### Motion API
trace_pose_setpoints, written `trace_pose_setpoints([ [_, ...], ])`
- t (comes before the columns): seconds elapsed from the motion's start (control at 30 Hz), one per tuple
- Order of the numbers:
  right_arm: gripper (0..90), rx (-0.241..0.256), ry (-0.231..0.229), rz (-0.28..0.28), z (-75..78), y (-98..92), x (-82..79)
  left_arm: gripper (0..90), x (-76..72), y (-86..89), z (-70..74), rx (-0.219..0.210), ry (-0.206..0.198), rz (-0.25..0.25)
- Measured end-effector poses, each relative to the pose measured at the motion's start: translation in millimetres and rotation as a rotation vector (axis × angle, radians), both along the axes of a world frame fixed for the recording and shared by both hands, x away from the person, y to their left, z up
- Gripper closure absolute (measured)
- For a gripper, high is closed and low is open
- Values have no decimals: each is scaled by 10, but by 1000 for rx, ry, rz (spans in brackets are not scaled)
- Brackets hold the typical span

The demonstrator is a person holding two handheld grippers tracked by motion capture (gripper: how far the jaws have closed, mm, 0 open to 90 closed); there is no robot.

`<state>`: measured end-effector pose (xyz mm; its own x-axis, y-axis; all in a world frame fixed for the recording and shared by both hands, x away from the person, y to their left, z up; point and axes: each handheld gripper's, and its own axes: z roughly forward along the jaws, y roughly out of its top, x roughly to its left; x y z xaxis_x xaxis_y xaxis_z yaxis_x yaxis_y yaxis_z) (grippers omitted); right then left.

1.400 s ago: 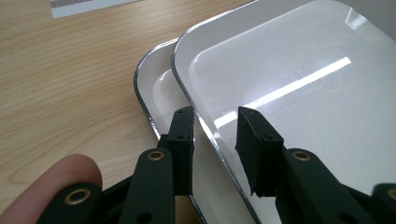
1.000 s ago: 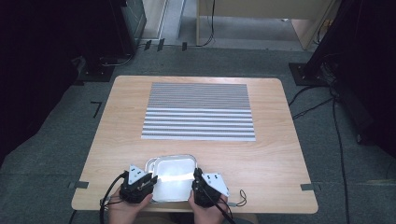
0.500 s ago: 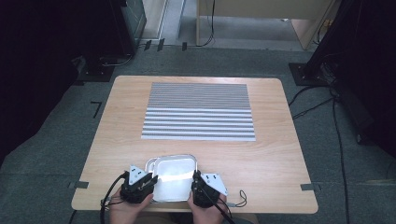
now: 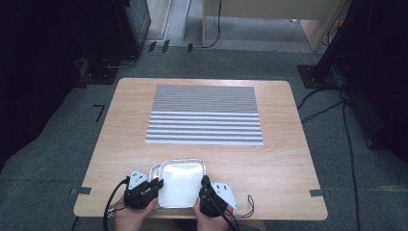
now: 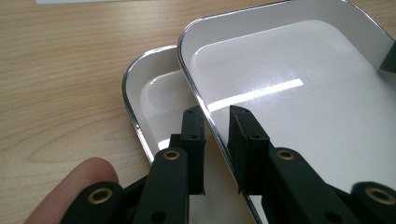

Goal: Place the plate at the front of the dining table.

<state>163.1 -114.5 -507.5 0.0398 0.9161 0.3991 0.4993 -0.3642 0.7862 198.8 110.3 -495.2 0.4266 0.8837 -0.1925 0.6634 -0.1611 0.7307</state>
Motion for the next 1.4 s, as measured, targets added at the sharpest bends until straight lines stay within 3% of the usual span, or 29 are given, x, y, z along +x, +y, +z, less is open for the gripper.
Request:
trace_pose_setpoints([
  [0.27,900,0,-25,30,61,-9,7,824,-14,-21,78,-16,-48,60],
  [0.57,900,-30,-41,60,182,-111,74,832,48,-124,184,-37,-73,79],
  [0.97,900,-26,-81,82,352,-236,267,839,181,-218,378,-44,-109,96],
  [1.2,900,-63,-90,101,473,-230,411,838,313,-195,426,-85,-100,114],
  [1.4,900,-65,-85,111,501,-236,532,839,431,-189,460,-88,-90,114],
])
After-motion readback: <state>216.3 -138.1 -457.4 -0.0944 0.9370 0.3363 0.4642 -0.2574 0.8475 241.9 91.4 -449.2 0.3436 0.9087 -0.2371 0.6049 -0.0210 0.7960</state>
